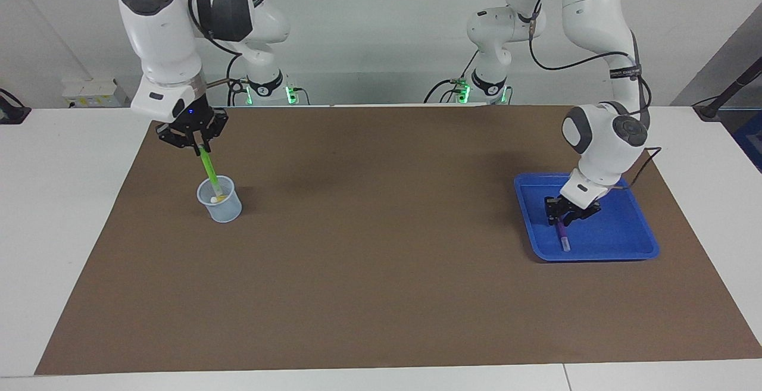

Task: Right arm passes pens to left for tray arrangement
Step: 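Release the purple pen in the tray while the right gripper grasps the green pen, then carry the green pen toward the left gripper with the right gripper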

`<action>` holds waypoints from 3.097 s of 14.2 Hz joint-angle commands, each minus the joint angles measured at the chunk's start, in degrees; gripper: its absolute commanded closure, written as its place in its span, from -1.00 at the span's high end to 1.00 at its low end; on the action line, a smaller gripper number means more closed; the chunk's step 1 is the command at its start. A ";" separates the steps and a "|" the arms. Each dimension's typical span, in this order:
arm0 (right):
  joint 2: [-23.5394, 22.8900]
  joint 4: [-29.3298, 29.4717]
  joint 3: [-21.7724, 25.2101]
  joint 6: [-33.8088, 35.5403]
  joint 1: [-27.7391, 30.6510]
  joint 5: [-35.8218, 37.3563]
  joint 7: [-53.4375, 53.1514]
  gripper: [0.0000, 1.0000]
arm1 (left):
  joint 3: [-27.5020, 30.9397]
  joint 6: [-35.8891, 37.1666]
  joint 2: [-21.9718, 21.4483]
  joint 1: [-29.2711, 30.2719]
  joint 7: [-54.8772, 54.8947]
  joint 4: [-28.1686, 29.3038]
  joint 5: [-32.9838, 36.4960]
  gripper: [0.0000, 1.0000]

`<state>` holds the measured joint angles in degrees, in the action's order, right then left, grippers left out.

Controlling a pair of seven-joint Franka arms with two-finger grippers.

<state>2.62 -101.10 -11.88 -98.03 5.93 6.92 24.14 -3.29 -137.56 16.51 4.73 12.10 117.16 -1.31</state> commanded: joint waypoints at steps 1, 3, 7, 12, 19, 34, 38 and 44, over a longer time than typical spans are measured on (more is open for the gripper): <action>-1.56 2.84 -0.42 0.57 -0.83 -6.98 -3.90 -1.00 | 0.39 -0.26 0.28 -0.60 0.73 -0.26 1.04 0.71; -1.56 2.31 -0.42 -2.07 -2.93 -12.96 -12.93 -1.00 | 0.39 0.79 0.19 -0.60 0.65 -0.70 0.96 0.72; -0.95 -0.75 -0.51 -8.38 -7.24 -22.99 -28.85 -1.00 | -0.05 4.22 -0.51 -0.69 -0.75 -2.63 -0.36 0.73; -1.12 -4.80 -0.51 -19.20 -13.04 -33.00 -43.27 -1.00 | -0.14 5.98 -3.40 -1.48 -5.49 -3.42 -10.27 0.73; -1.47 -8.41 -0.51 -28.53 -17.62 -44.43 -55.24 -1.00 | -0.75 8.97 -7.36 -6.83 -26.49 -7.56 -18.81 0.73; -4.19 -9.11 -0.51 -38.72 -22.36 -48.23 -62.11 -1.00 | -4.79 5.38 -11.50 -11.85 -64.71 -7.38 -45.35 0.72; -5.86 -9.03 -0.51 -42.76 -24.39 -48.23 -62.89 -1.00 | -8.22 1.17 -11.85 -12.81 -71.06 -6.07 -50.19 0.70; -6.04 -8.85 -0.51 -44.70 -25.53 -49.29 -65.18 -1.00 | -8.23 -0.78 -13.34 -17.99 -74.50 -2.65 -52.99 0.62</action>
<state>-3.49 -109.90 -12.29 -141.89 -19.62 -40.75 -40.78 -12.02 -137.06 5.76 -11.75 -62.00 111.06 -51.56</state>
